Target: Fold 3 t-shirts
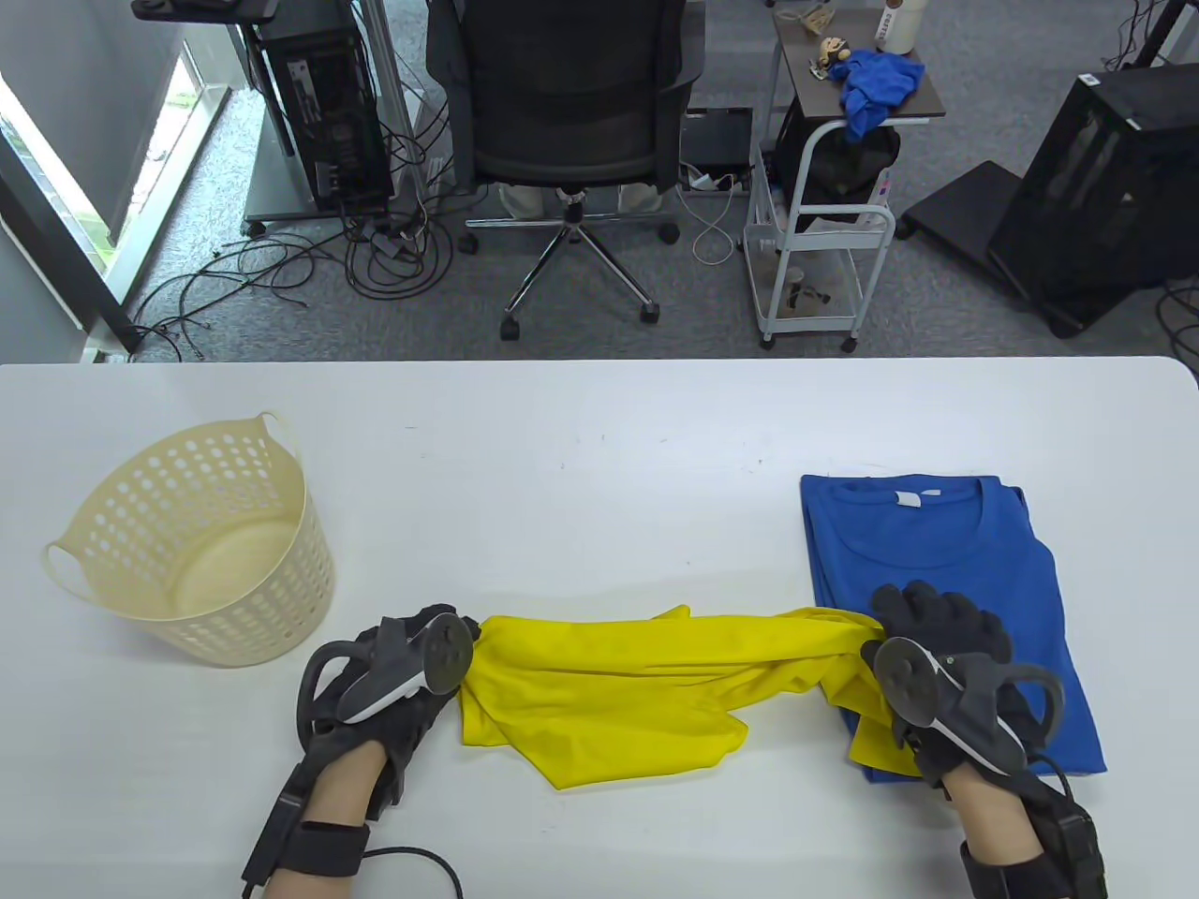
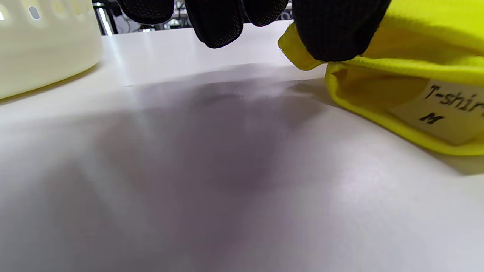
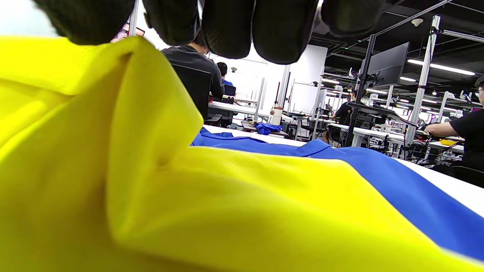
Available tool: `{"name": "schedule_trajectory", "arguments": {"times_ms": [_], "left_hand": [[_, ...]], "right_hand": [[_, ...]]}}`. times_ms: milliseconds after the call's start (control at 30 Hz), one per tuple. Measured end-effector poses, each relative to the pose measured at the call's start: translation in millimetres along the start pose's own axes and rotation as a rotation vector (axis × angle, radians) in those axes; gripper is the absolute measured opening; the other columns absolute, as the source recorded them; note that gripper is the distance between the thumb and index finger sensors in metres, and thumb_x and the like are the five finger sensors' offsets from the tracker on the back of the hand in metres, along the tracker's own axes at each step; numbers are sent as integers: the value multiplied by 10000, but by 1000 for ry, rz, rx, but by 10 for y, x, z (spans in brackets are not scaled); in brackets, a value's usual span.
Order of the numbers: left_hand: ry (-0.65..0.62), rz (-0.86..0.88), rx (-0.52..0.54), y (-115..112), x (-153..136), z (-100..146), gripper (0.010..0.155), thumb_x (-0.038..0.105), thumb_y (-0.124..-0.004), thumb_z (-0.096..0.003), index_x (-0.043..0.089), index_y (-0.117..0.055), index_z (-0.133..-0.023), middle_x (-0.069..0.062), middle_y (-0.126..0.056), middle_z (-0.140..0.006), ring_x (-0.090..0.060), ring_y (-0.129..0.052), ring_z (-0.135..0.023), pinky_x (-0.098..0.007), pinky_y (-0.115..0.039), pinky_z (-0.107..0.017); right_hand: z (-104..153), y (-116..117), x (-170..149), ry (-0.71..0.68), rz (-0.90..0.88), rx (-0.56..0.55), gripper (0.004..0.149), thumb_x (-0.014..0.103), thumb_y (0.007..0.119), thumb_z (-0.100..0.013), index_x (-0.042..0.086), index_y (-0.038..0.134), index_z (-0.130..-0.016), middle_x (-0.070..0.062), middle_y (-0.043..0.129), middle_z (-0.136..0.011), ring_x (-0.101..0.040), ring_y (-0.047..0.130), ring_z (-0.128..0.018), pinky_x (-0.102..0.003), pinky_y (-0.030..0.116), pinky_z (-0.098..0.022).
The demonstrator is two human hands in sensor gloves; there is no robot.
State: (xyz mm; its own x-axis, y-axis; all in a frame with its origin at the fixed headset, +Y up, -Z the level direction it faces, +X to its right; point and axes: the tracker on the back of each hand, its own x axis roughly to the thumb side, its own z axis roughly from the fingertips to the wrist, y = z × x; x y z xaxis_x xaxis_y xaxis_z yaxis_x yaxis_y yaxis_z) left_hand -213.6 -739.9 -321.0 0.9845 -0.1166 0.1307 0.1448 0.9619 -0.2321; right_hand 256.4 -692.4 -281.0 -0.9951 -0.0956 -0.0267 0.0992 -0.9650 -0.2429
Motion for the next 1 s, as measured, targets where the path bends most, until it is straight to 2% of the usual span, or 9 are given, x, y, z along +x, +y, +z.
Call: {"name": "schedule_trajectory", "arguments": {"times_ms": [233, 433, 600, 700, 767, 867, 1000], "left_hand": [[38, 24, 144, 59, -2, 20, 432, 491, -731, -416, 451, -737, -846, 157, -772, -969, -141, -809, -920, -484, -660, -752], [62, 136, 232, 193, -203, 132, 411, 495, -746, -411, 451, -754, -819, 158, -796, -948, -131, -828, -901, -477, -677, -743], [80, 274, 341, 352, -393, 270, 405, 490, -700, -432, 418, -731, -829, 151, -775, -963, -144, -813, -912, -485, -668, -746], [71, 339, 351, 428, -447, 316, 420, 473, -668, -449, 373, -741, -851, 113, -781, -959, -169, -819, -902, -498, -664, -743], [65, 327, 372, 532, -433, 346, 423, 484, -663, -449, 370, -751, -846, 112, -799, -944, -165, -839, -883, -492, -680, -732], [42, 335, 453, 907, -324, 450, 422, 485, -668, -448, 370, -760, -844, 111, -808, -940, -166, -848, -874, -489, -689, -724], [44, 289, 537, 1457, -222, 615, 423, 487, -671, -450, 375, -757, -849, 113, -806, -944, -161, -849, -874, -486, -692, -724]], "right_hand": [[8, -1, 3, -3, -7, 4, 580, 456, 766, -422, 262, 658, -958, -91, 686, -1035, -426, 725, -915, -652, 567, -668], [10, 0, -10, 1, -17, 16, 572, 458, 762, -423, 260, 670, -951, -85, 714, -1018, -423, 740, -904, -640, 580, -662], [16, -28, -31, 4, -39, 1, 569, 460, 760, -424, 261, 672, -950, -78, 726, -1010, -415, 752, -897, -636, 586, -659], [24, -76, -63, 10, -50, -7, 597, 489, 761, -415, 260, 664, -958, -81, 731, -1004, -402, 773, -871, -615, 614, -638], [36, -127, -95, 24, -46, -38, 600, 501, 760, -412, 257, 672, -953, -69, 766, -969, -378, 803, -836, -598, 633, -622], [43, -208, -170, 26, -119, -59, 542, 497, 763, -415, 266, 735, -904, -29, 848, -875, -335, 859, -769, -580, 660, -606], [20, -132, -147, -40, -174, 61, 490, 477, 795, -410, 277, 785, -858, -19, 873, -849, -346, 857, -778, -601, 643, -616]]}}
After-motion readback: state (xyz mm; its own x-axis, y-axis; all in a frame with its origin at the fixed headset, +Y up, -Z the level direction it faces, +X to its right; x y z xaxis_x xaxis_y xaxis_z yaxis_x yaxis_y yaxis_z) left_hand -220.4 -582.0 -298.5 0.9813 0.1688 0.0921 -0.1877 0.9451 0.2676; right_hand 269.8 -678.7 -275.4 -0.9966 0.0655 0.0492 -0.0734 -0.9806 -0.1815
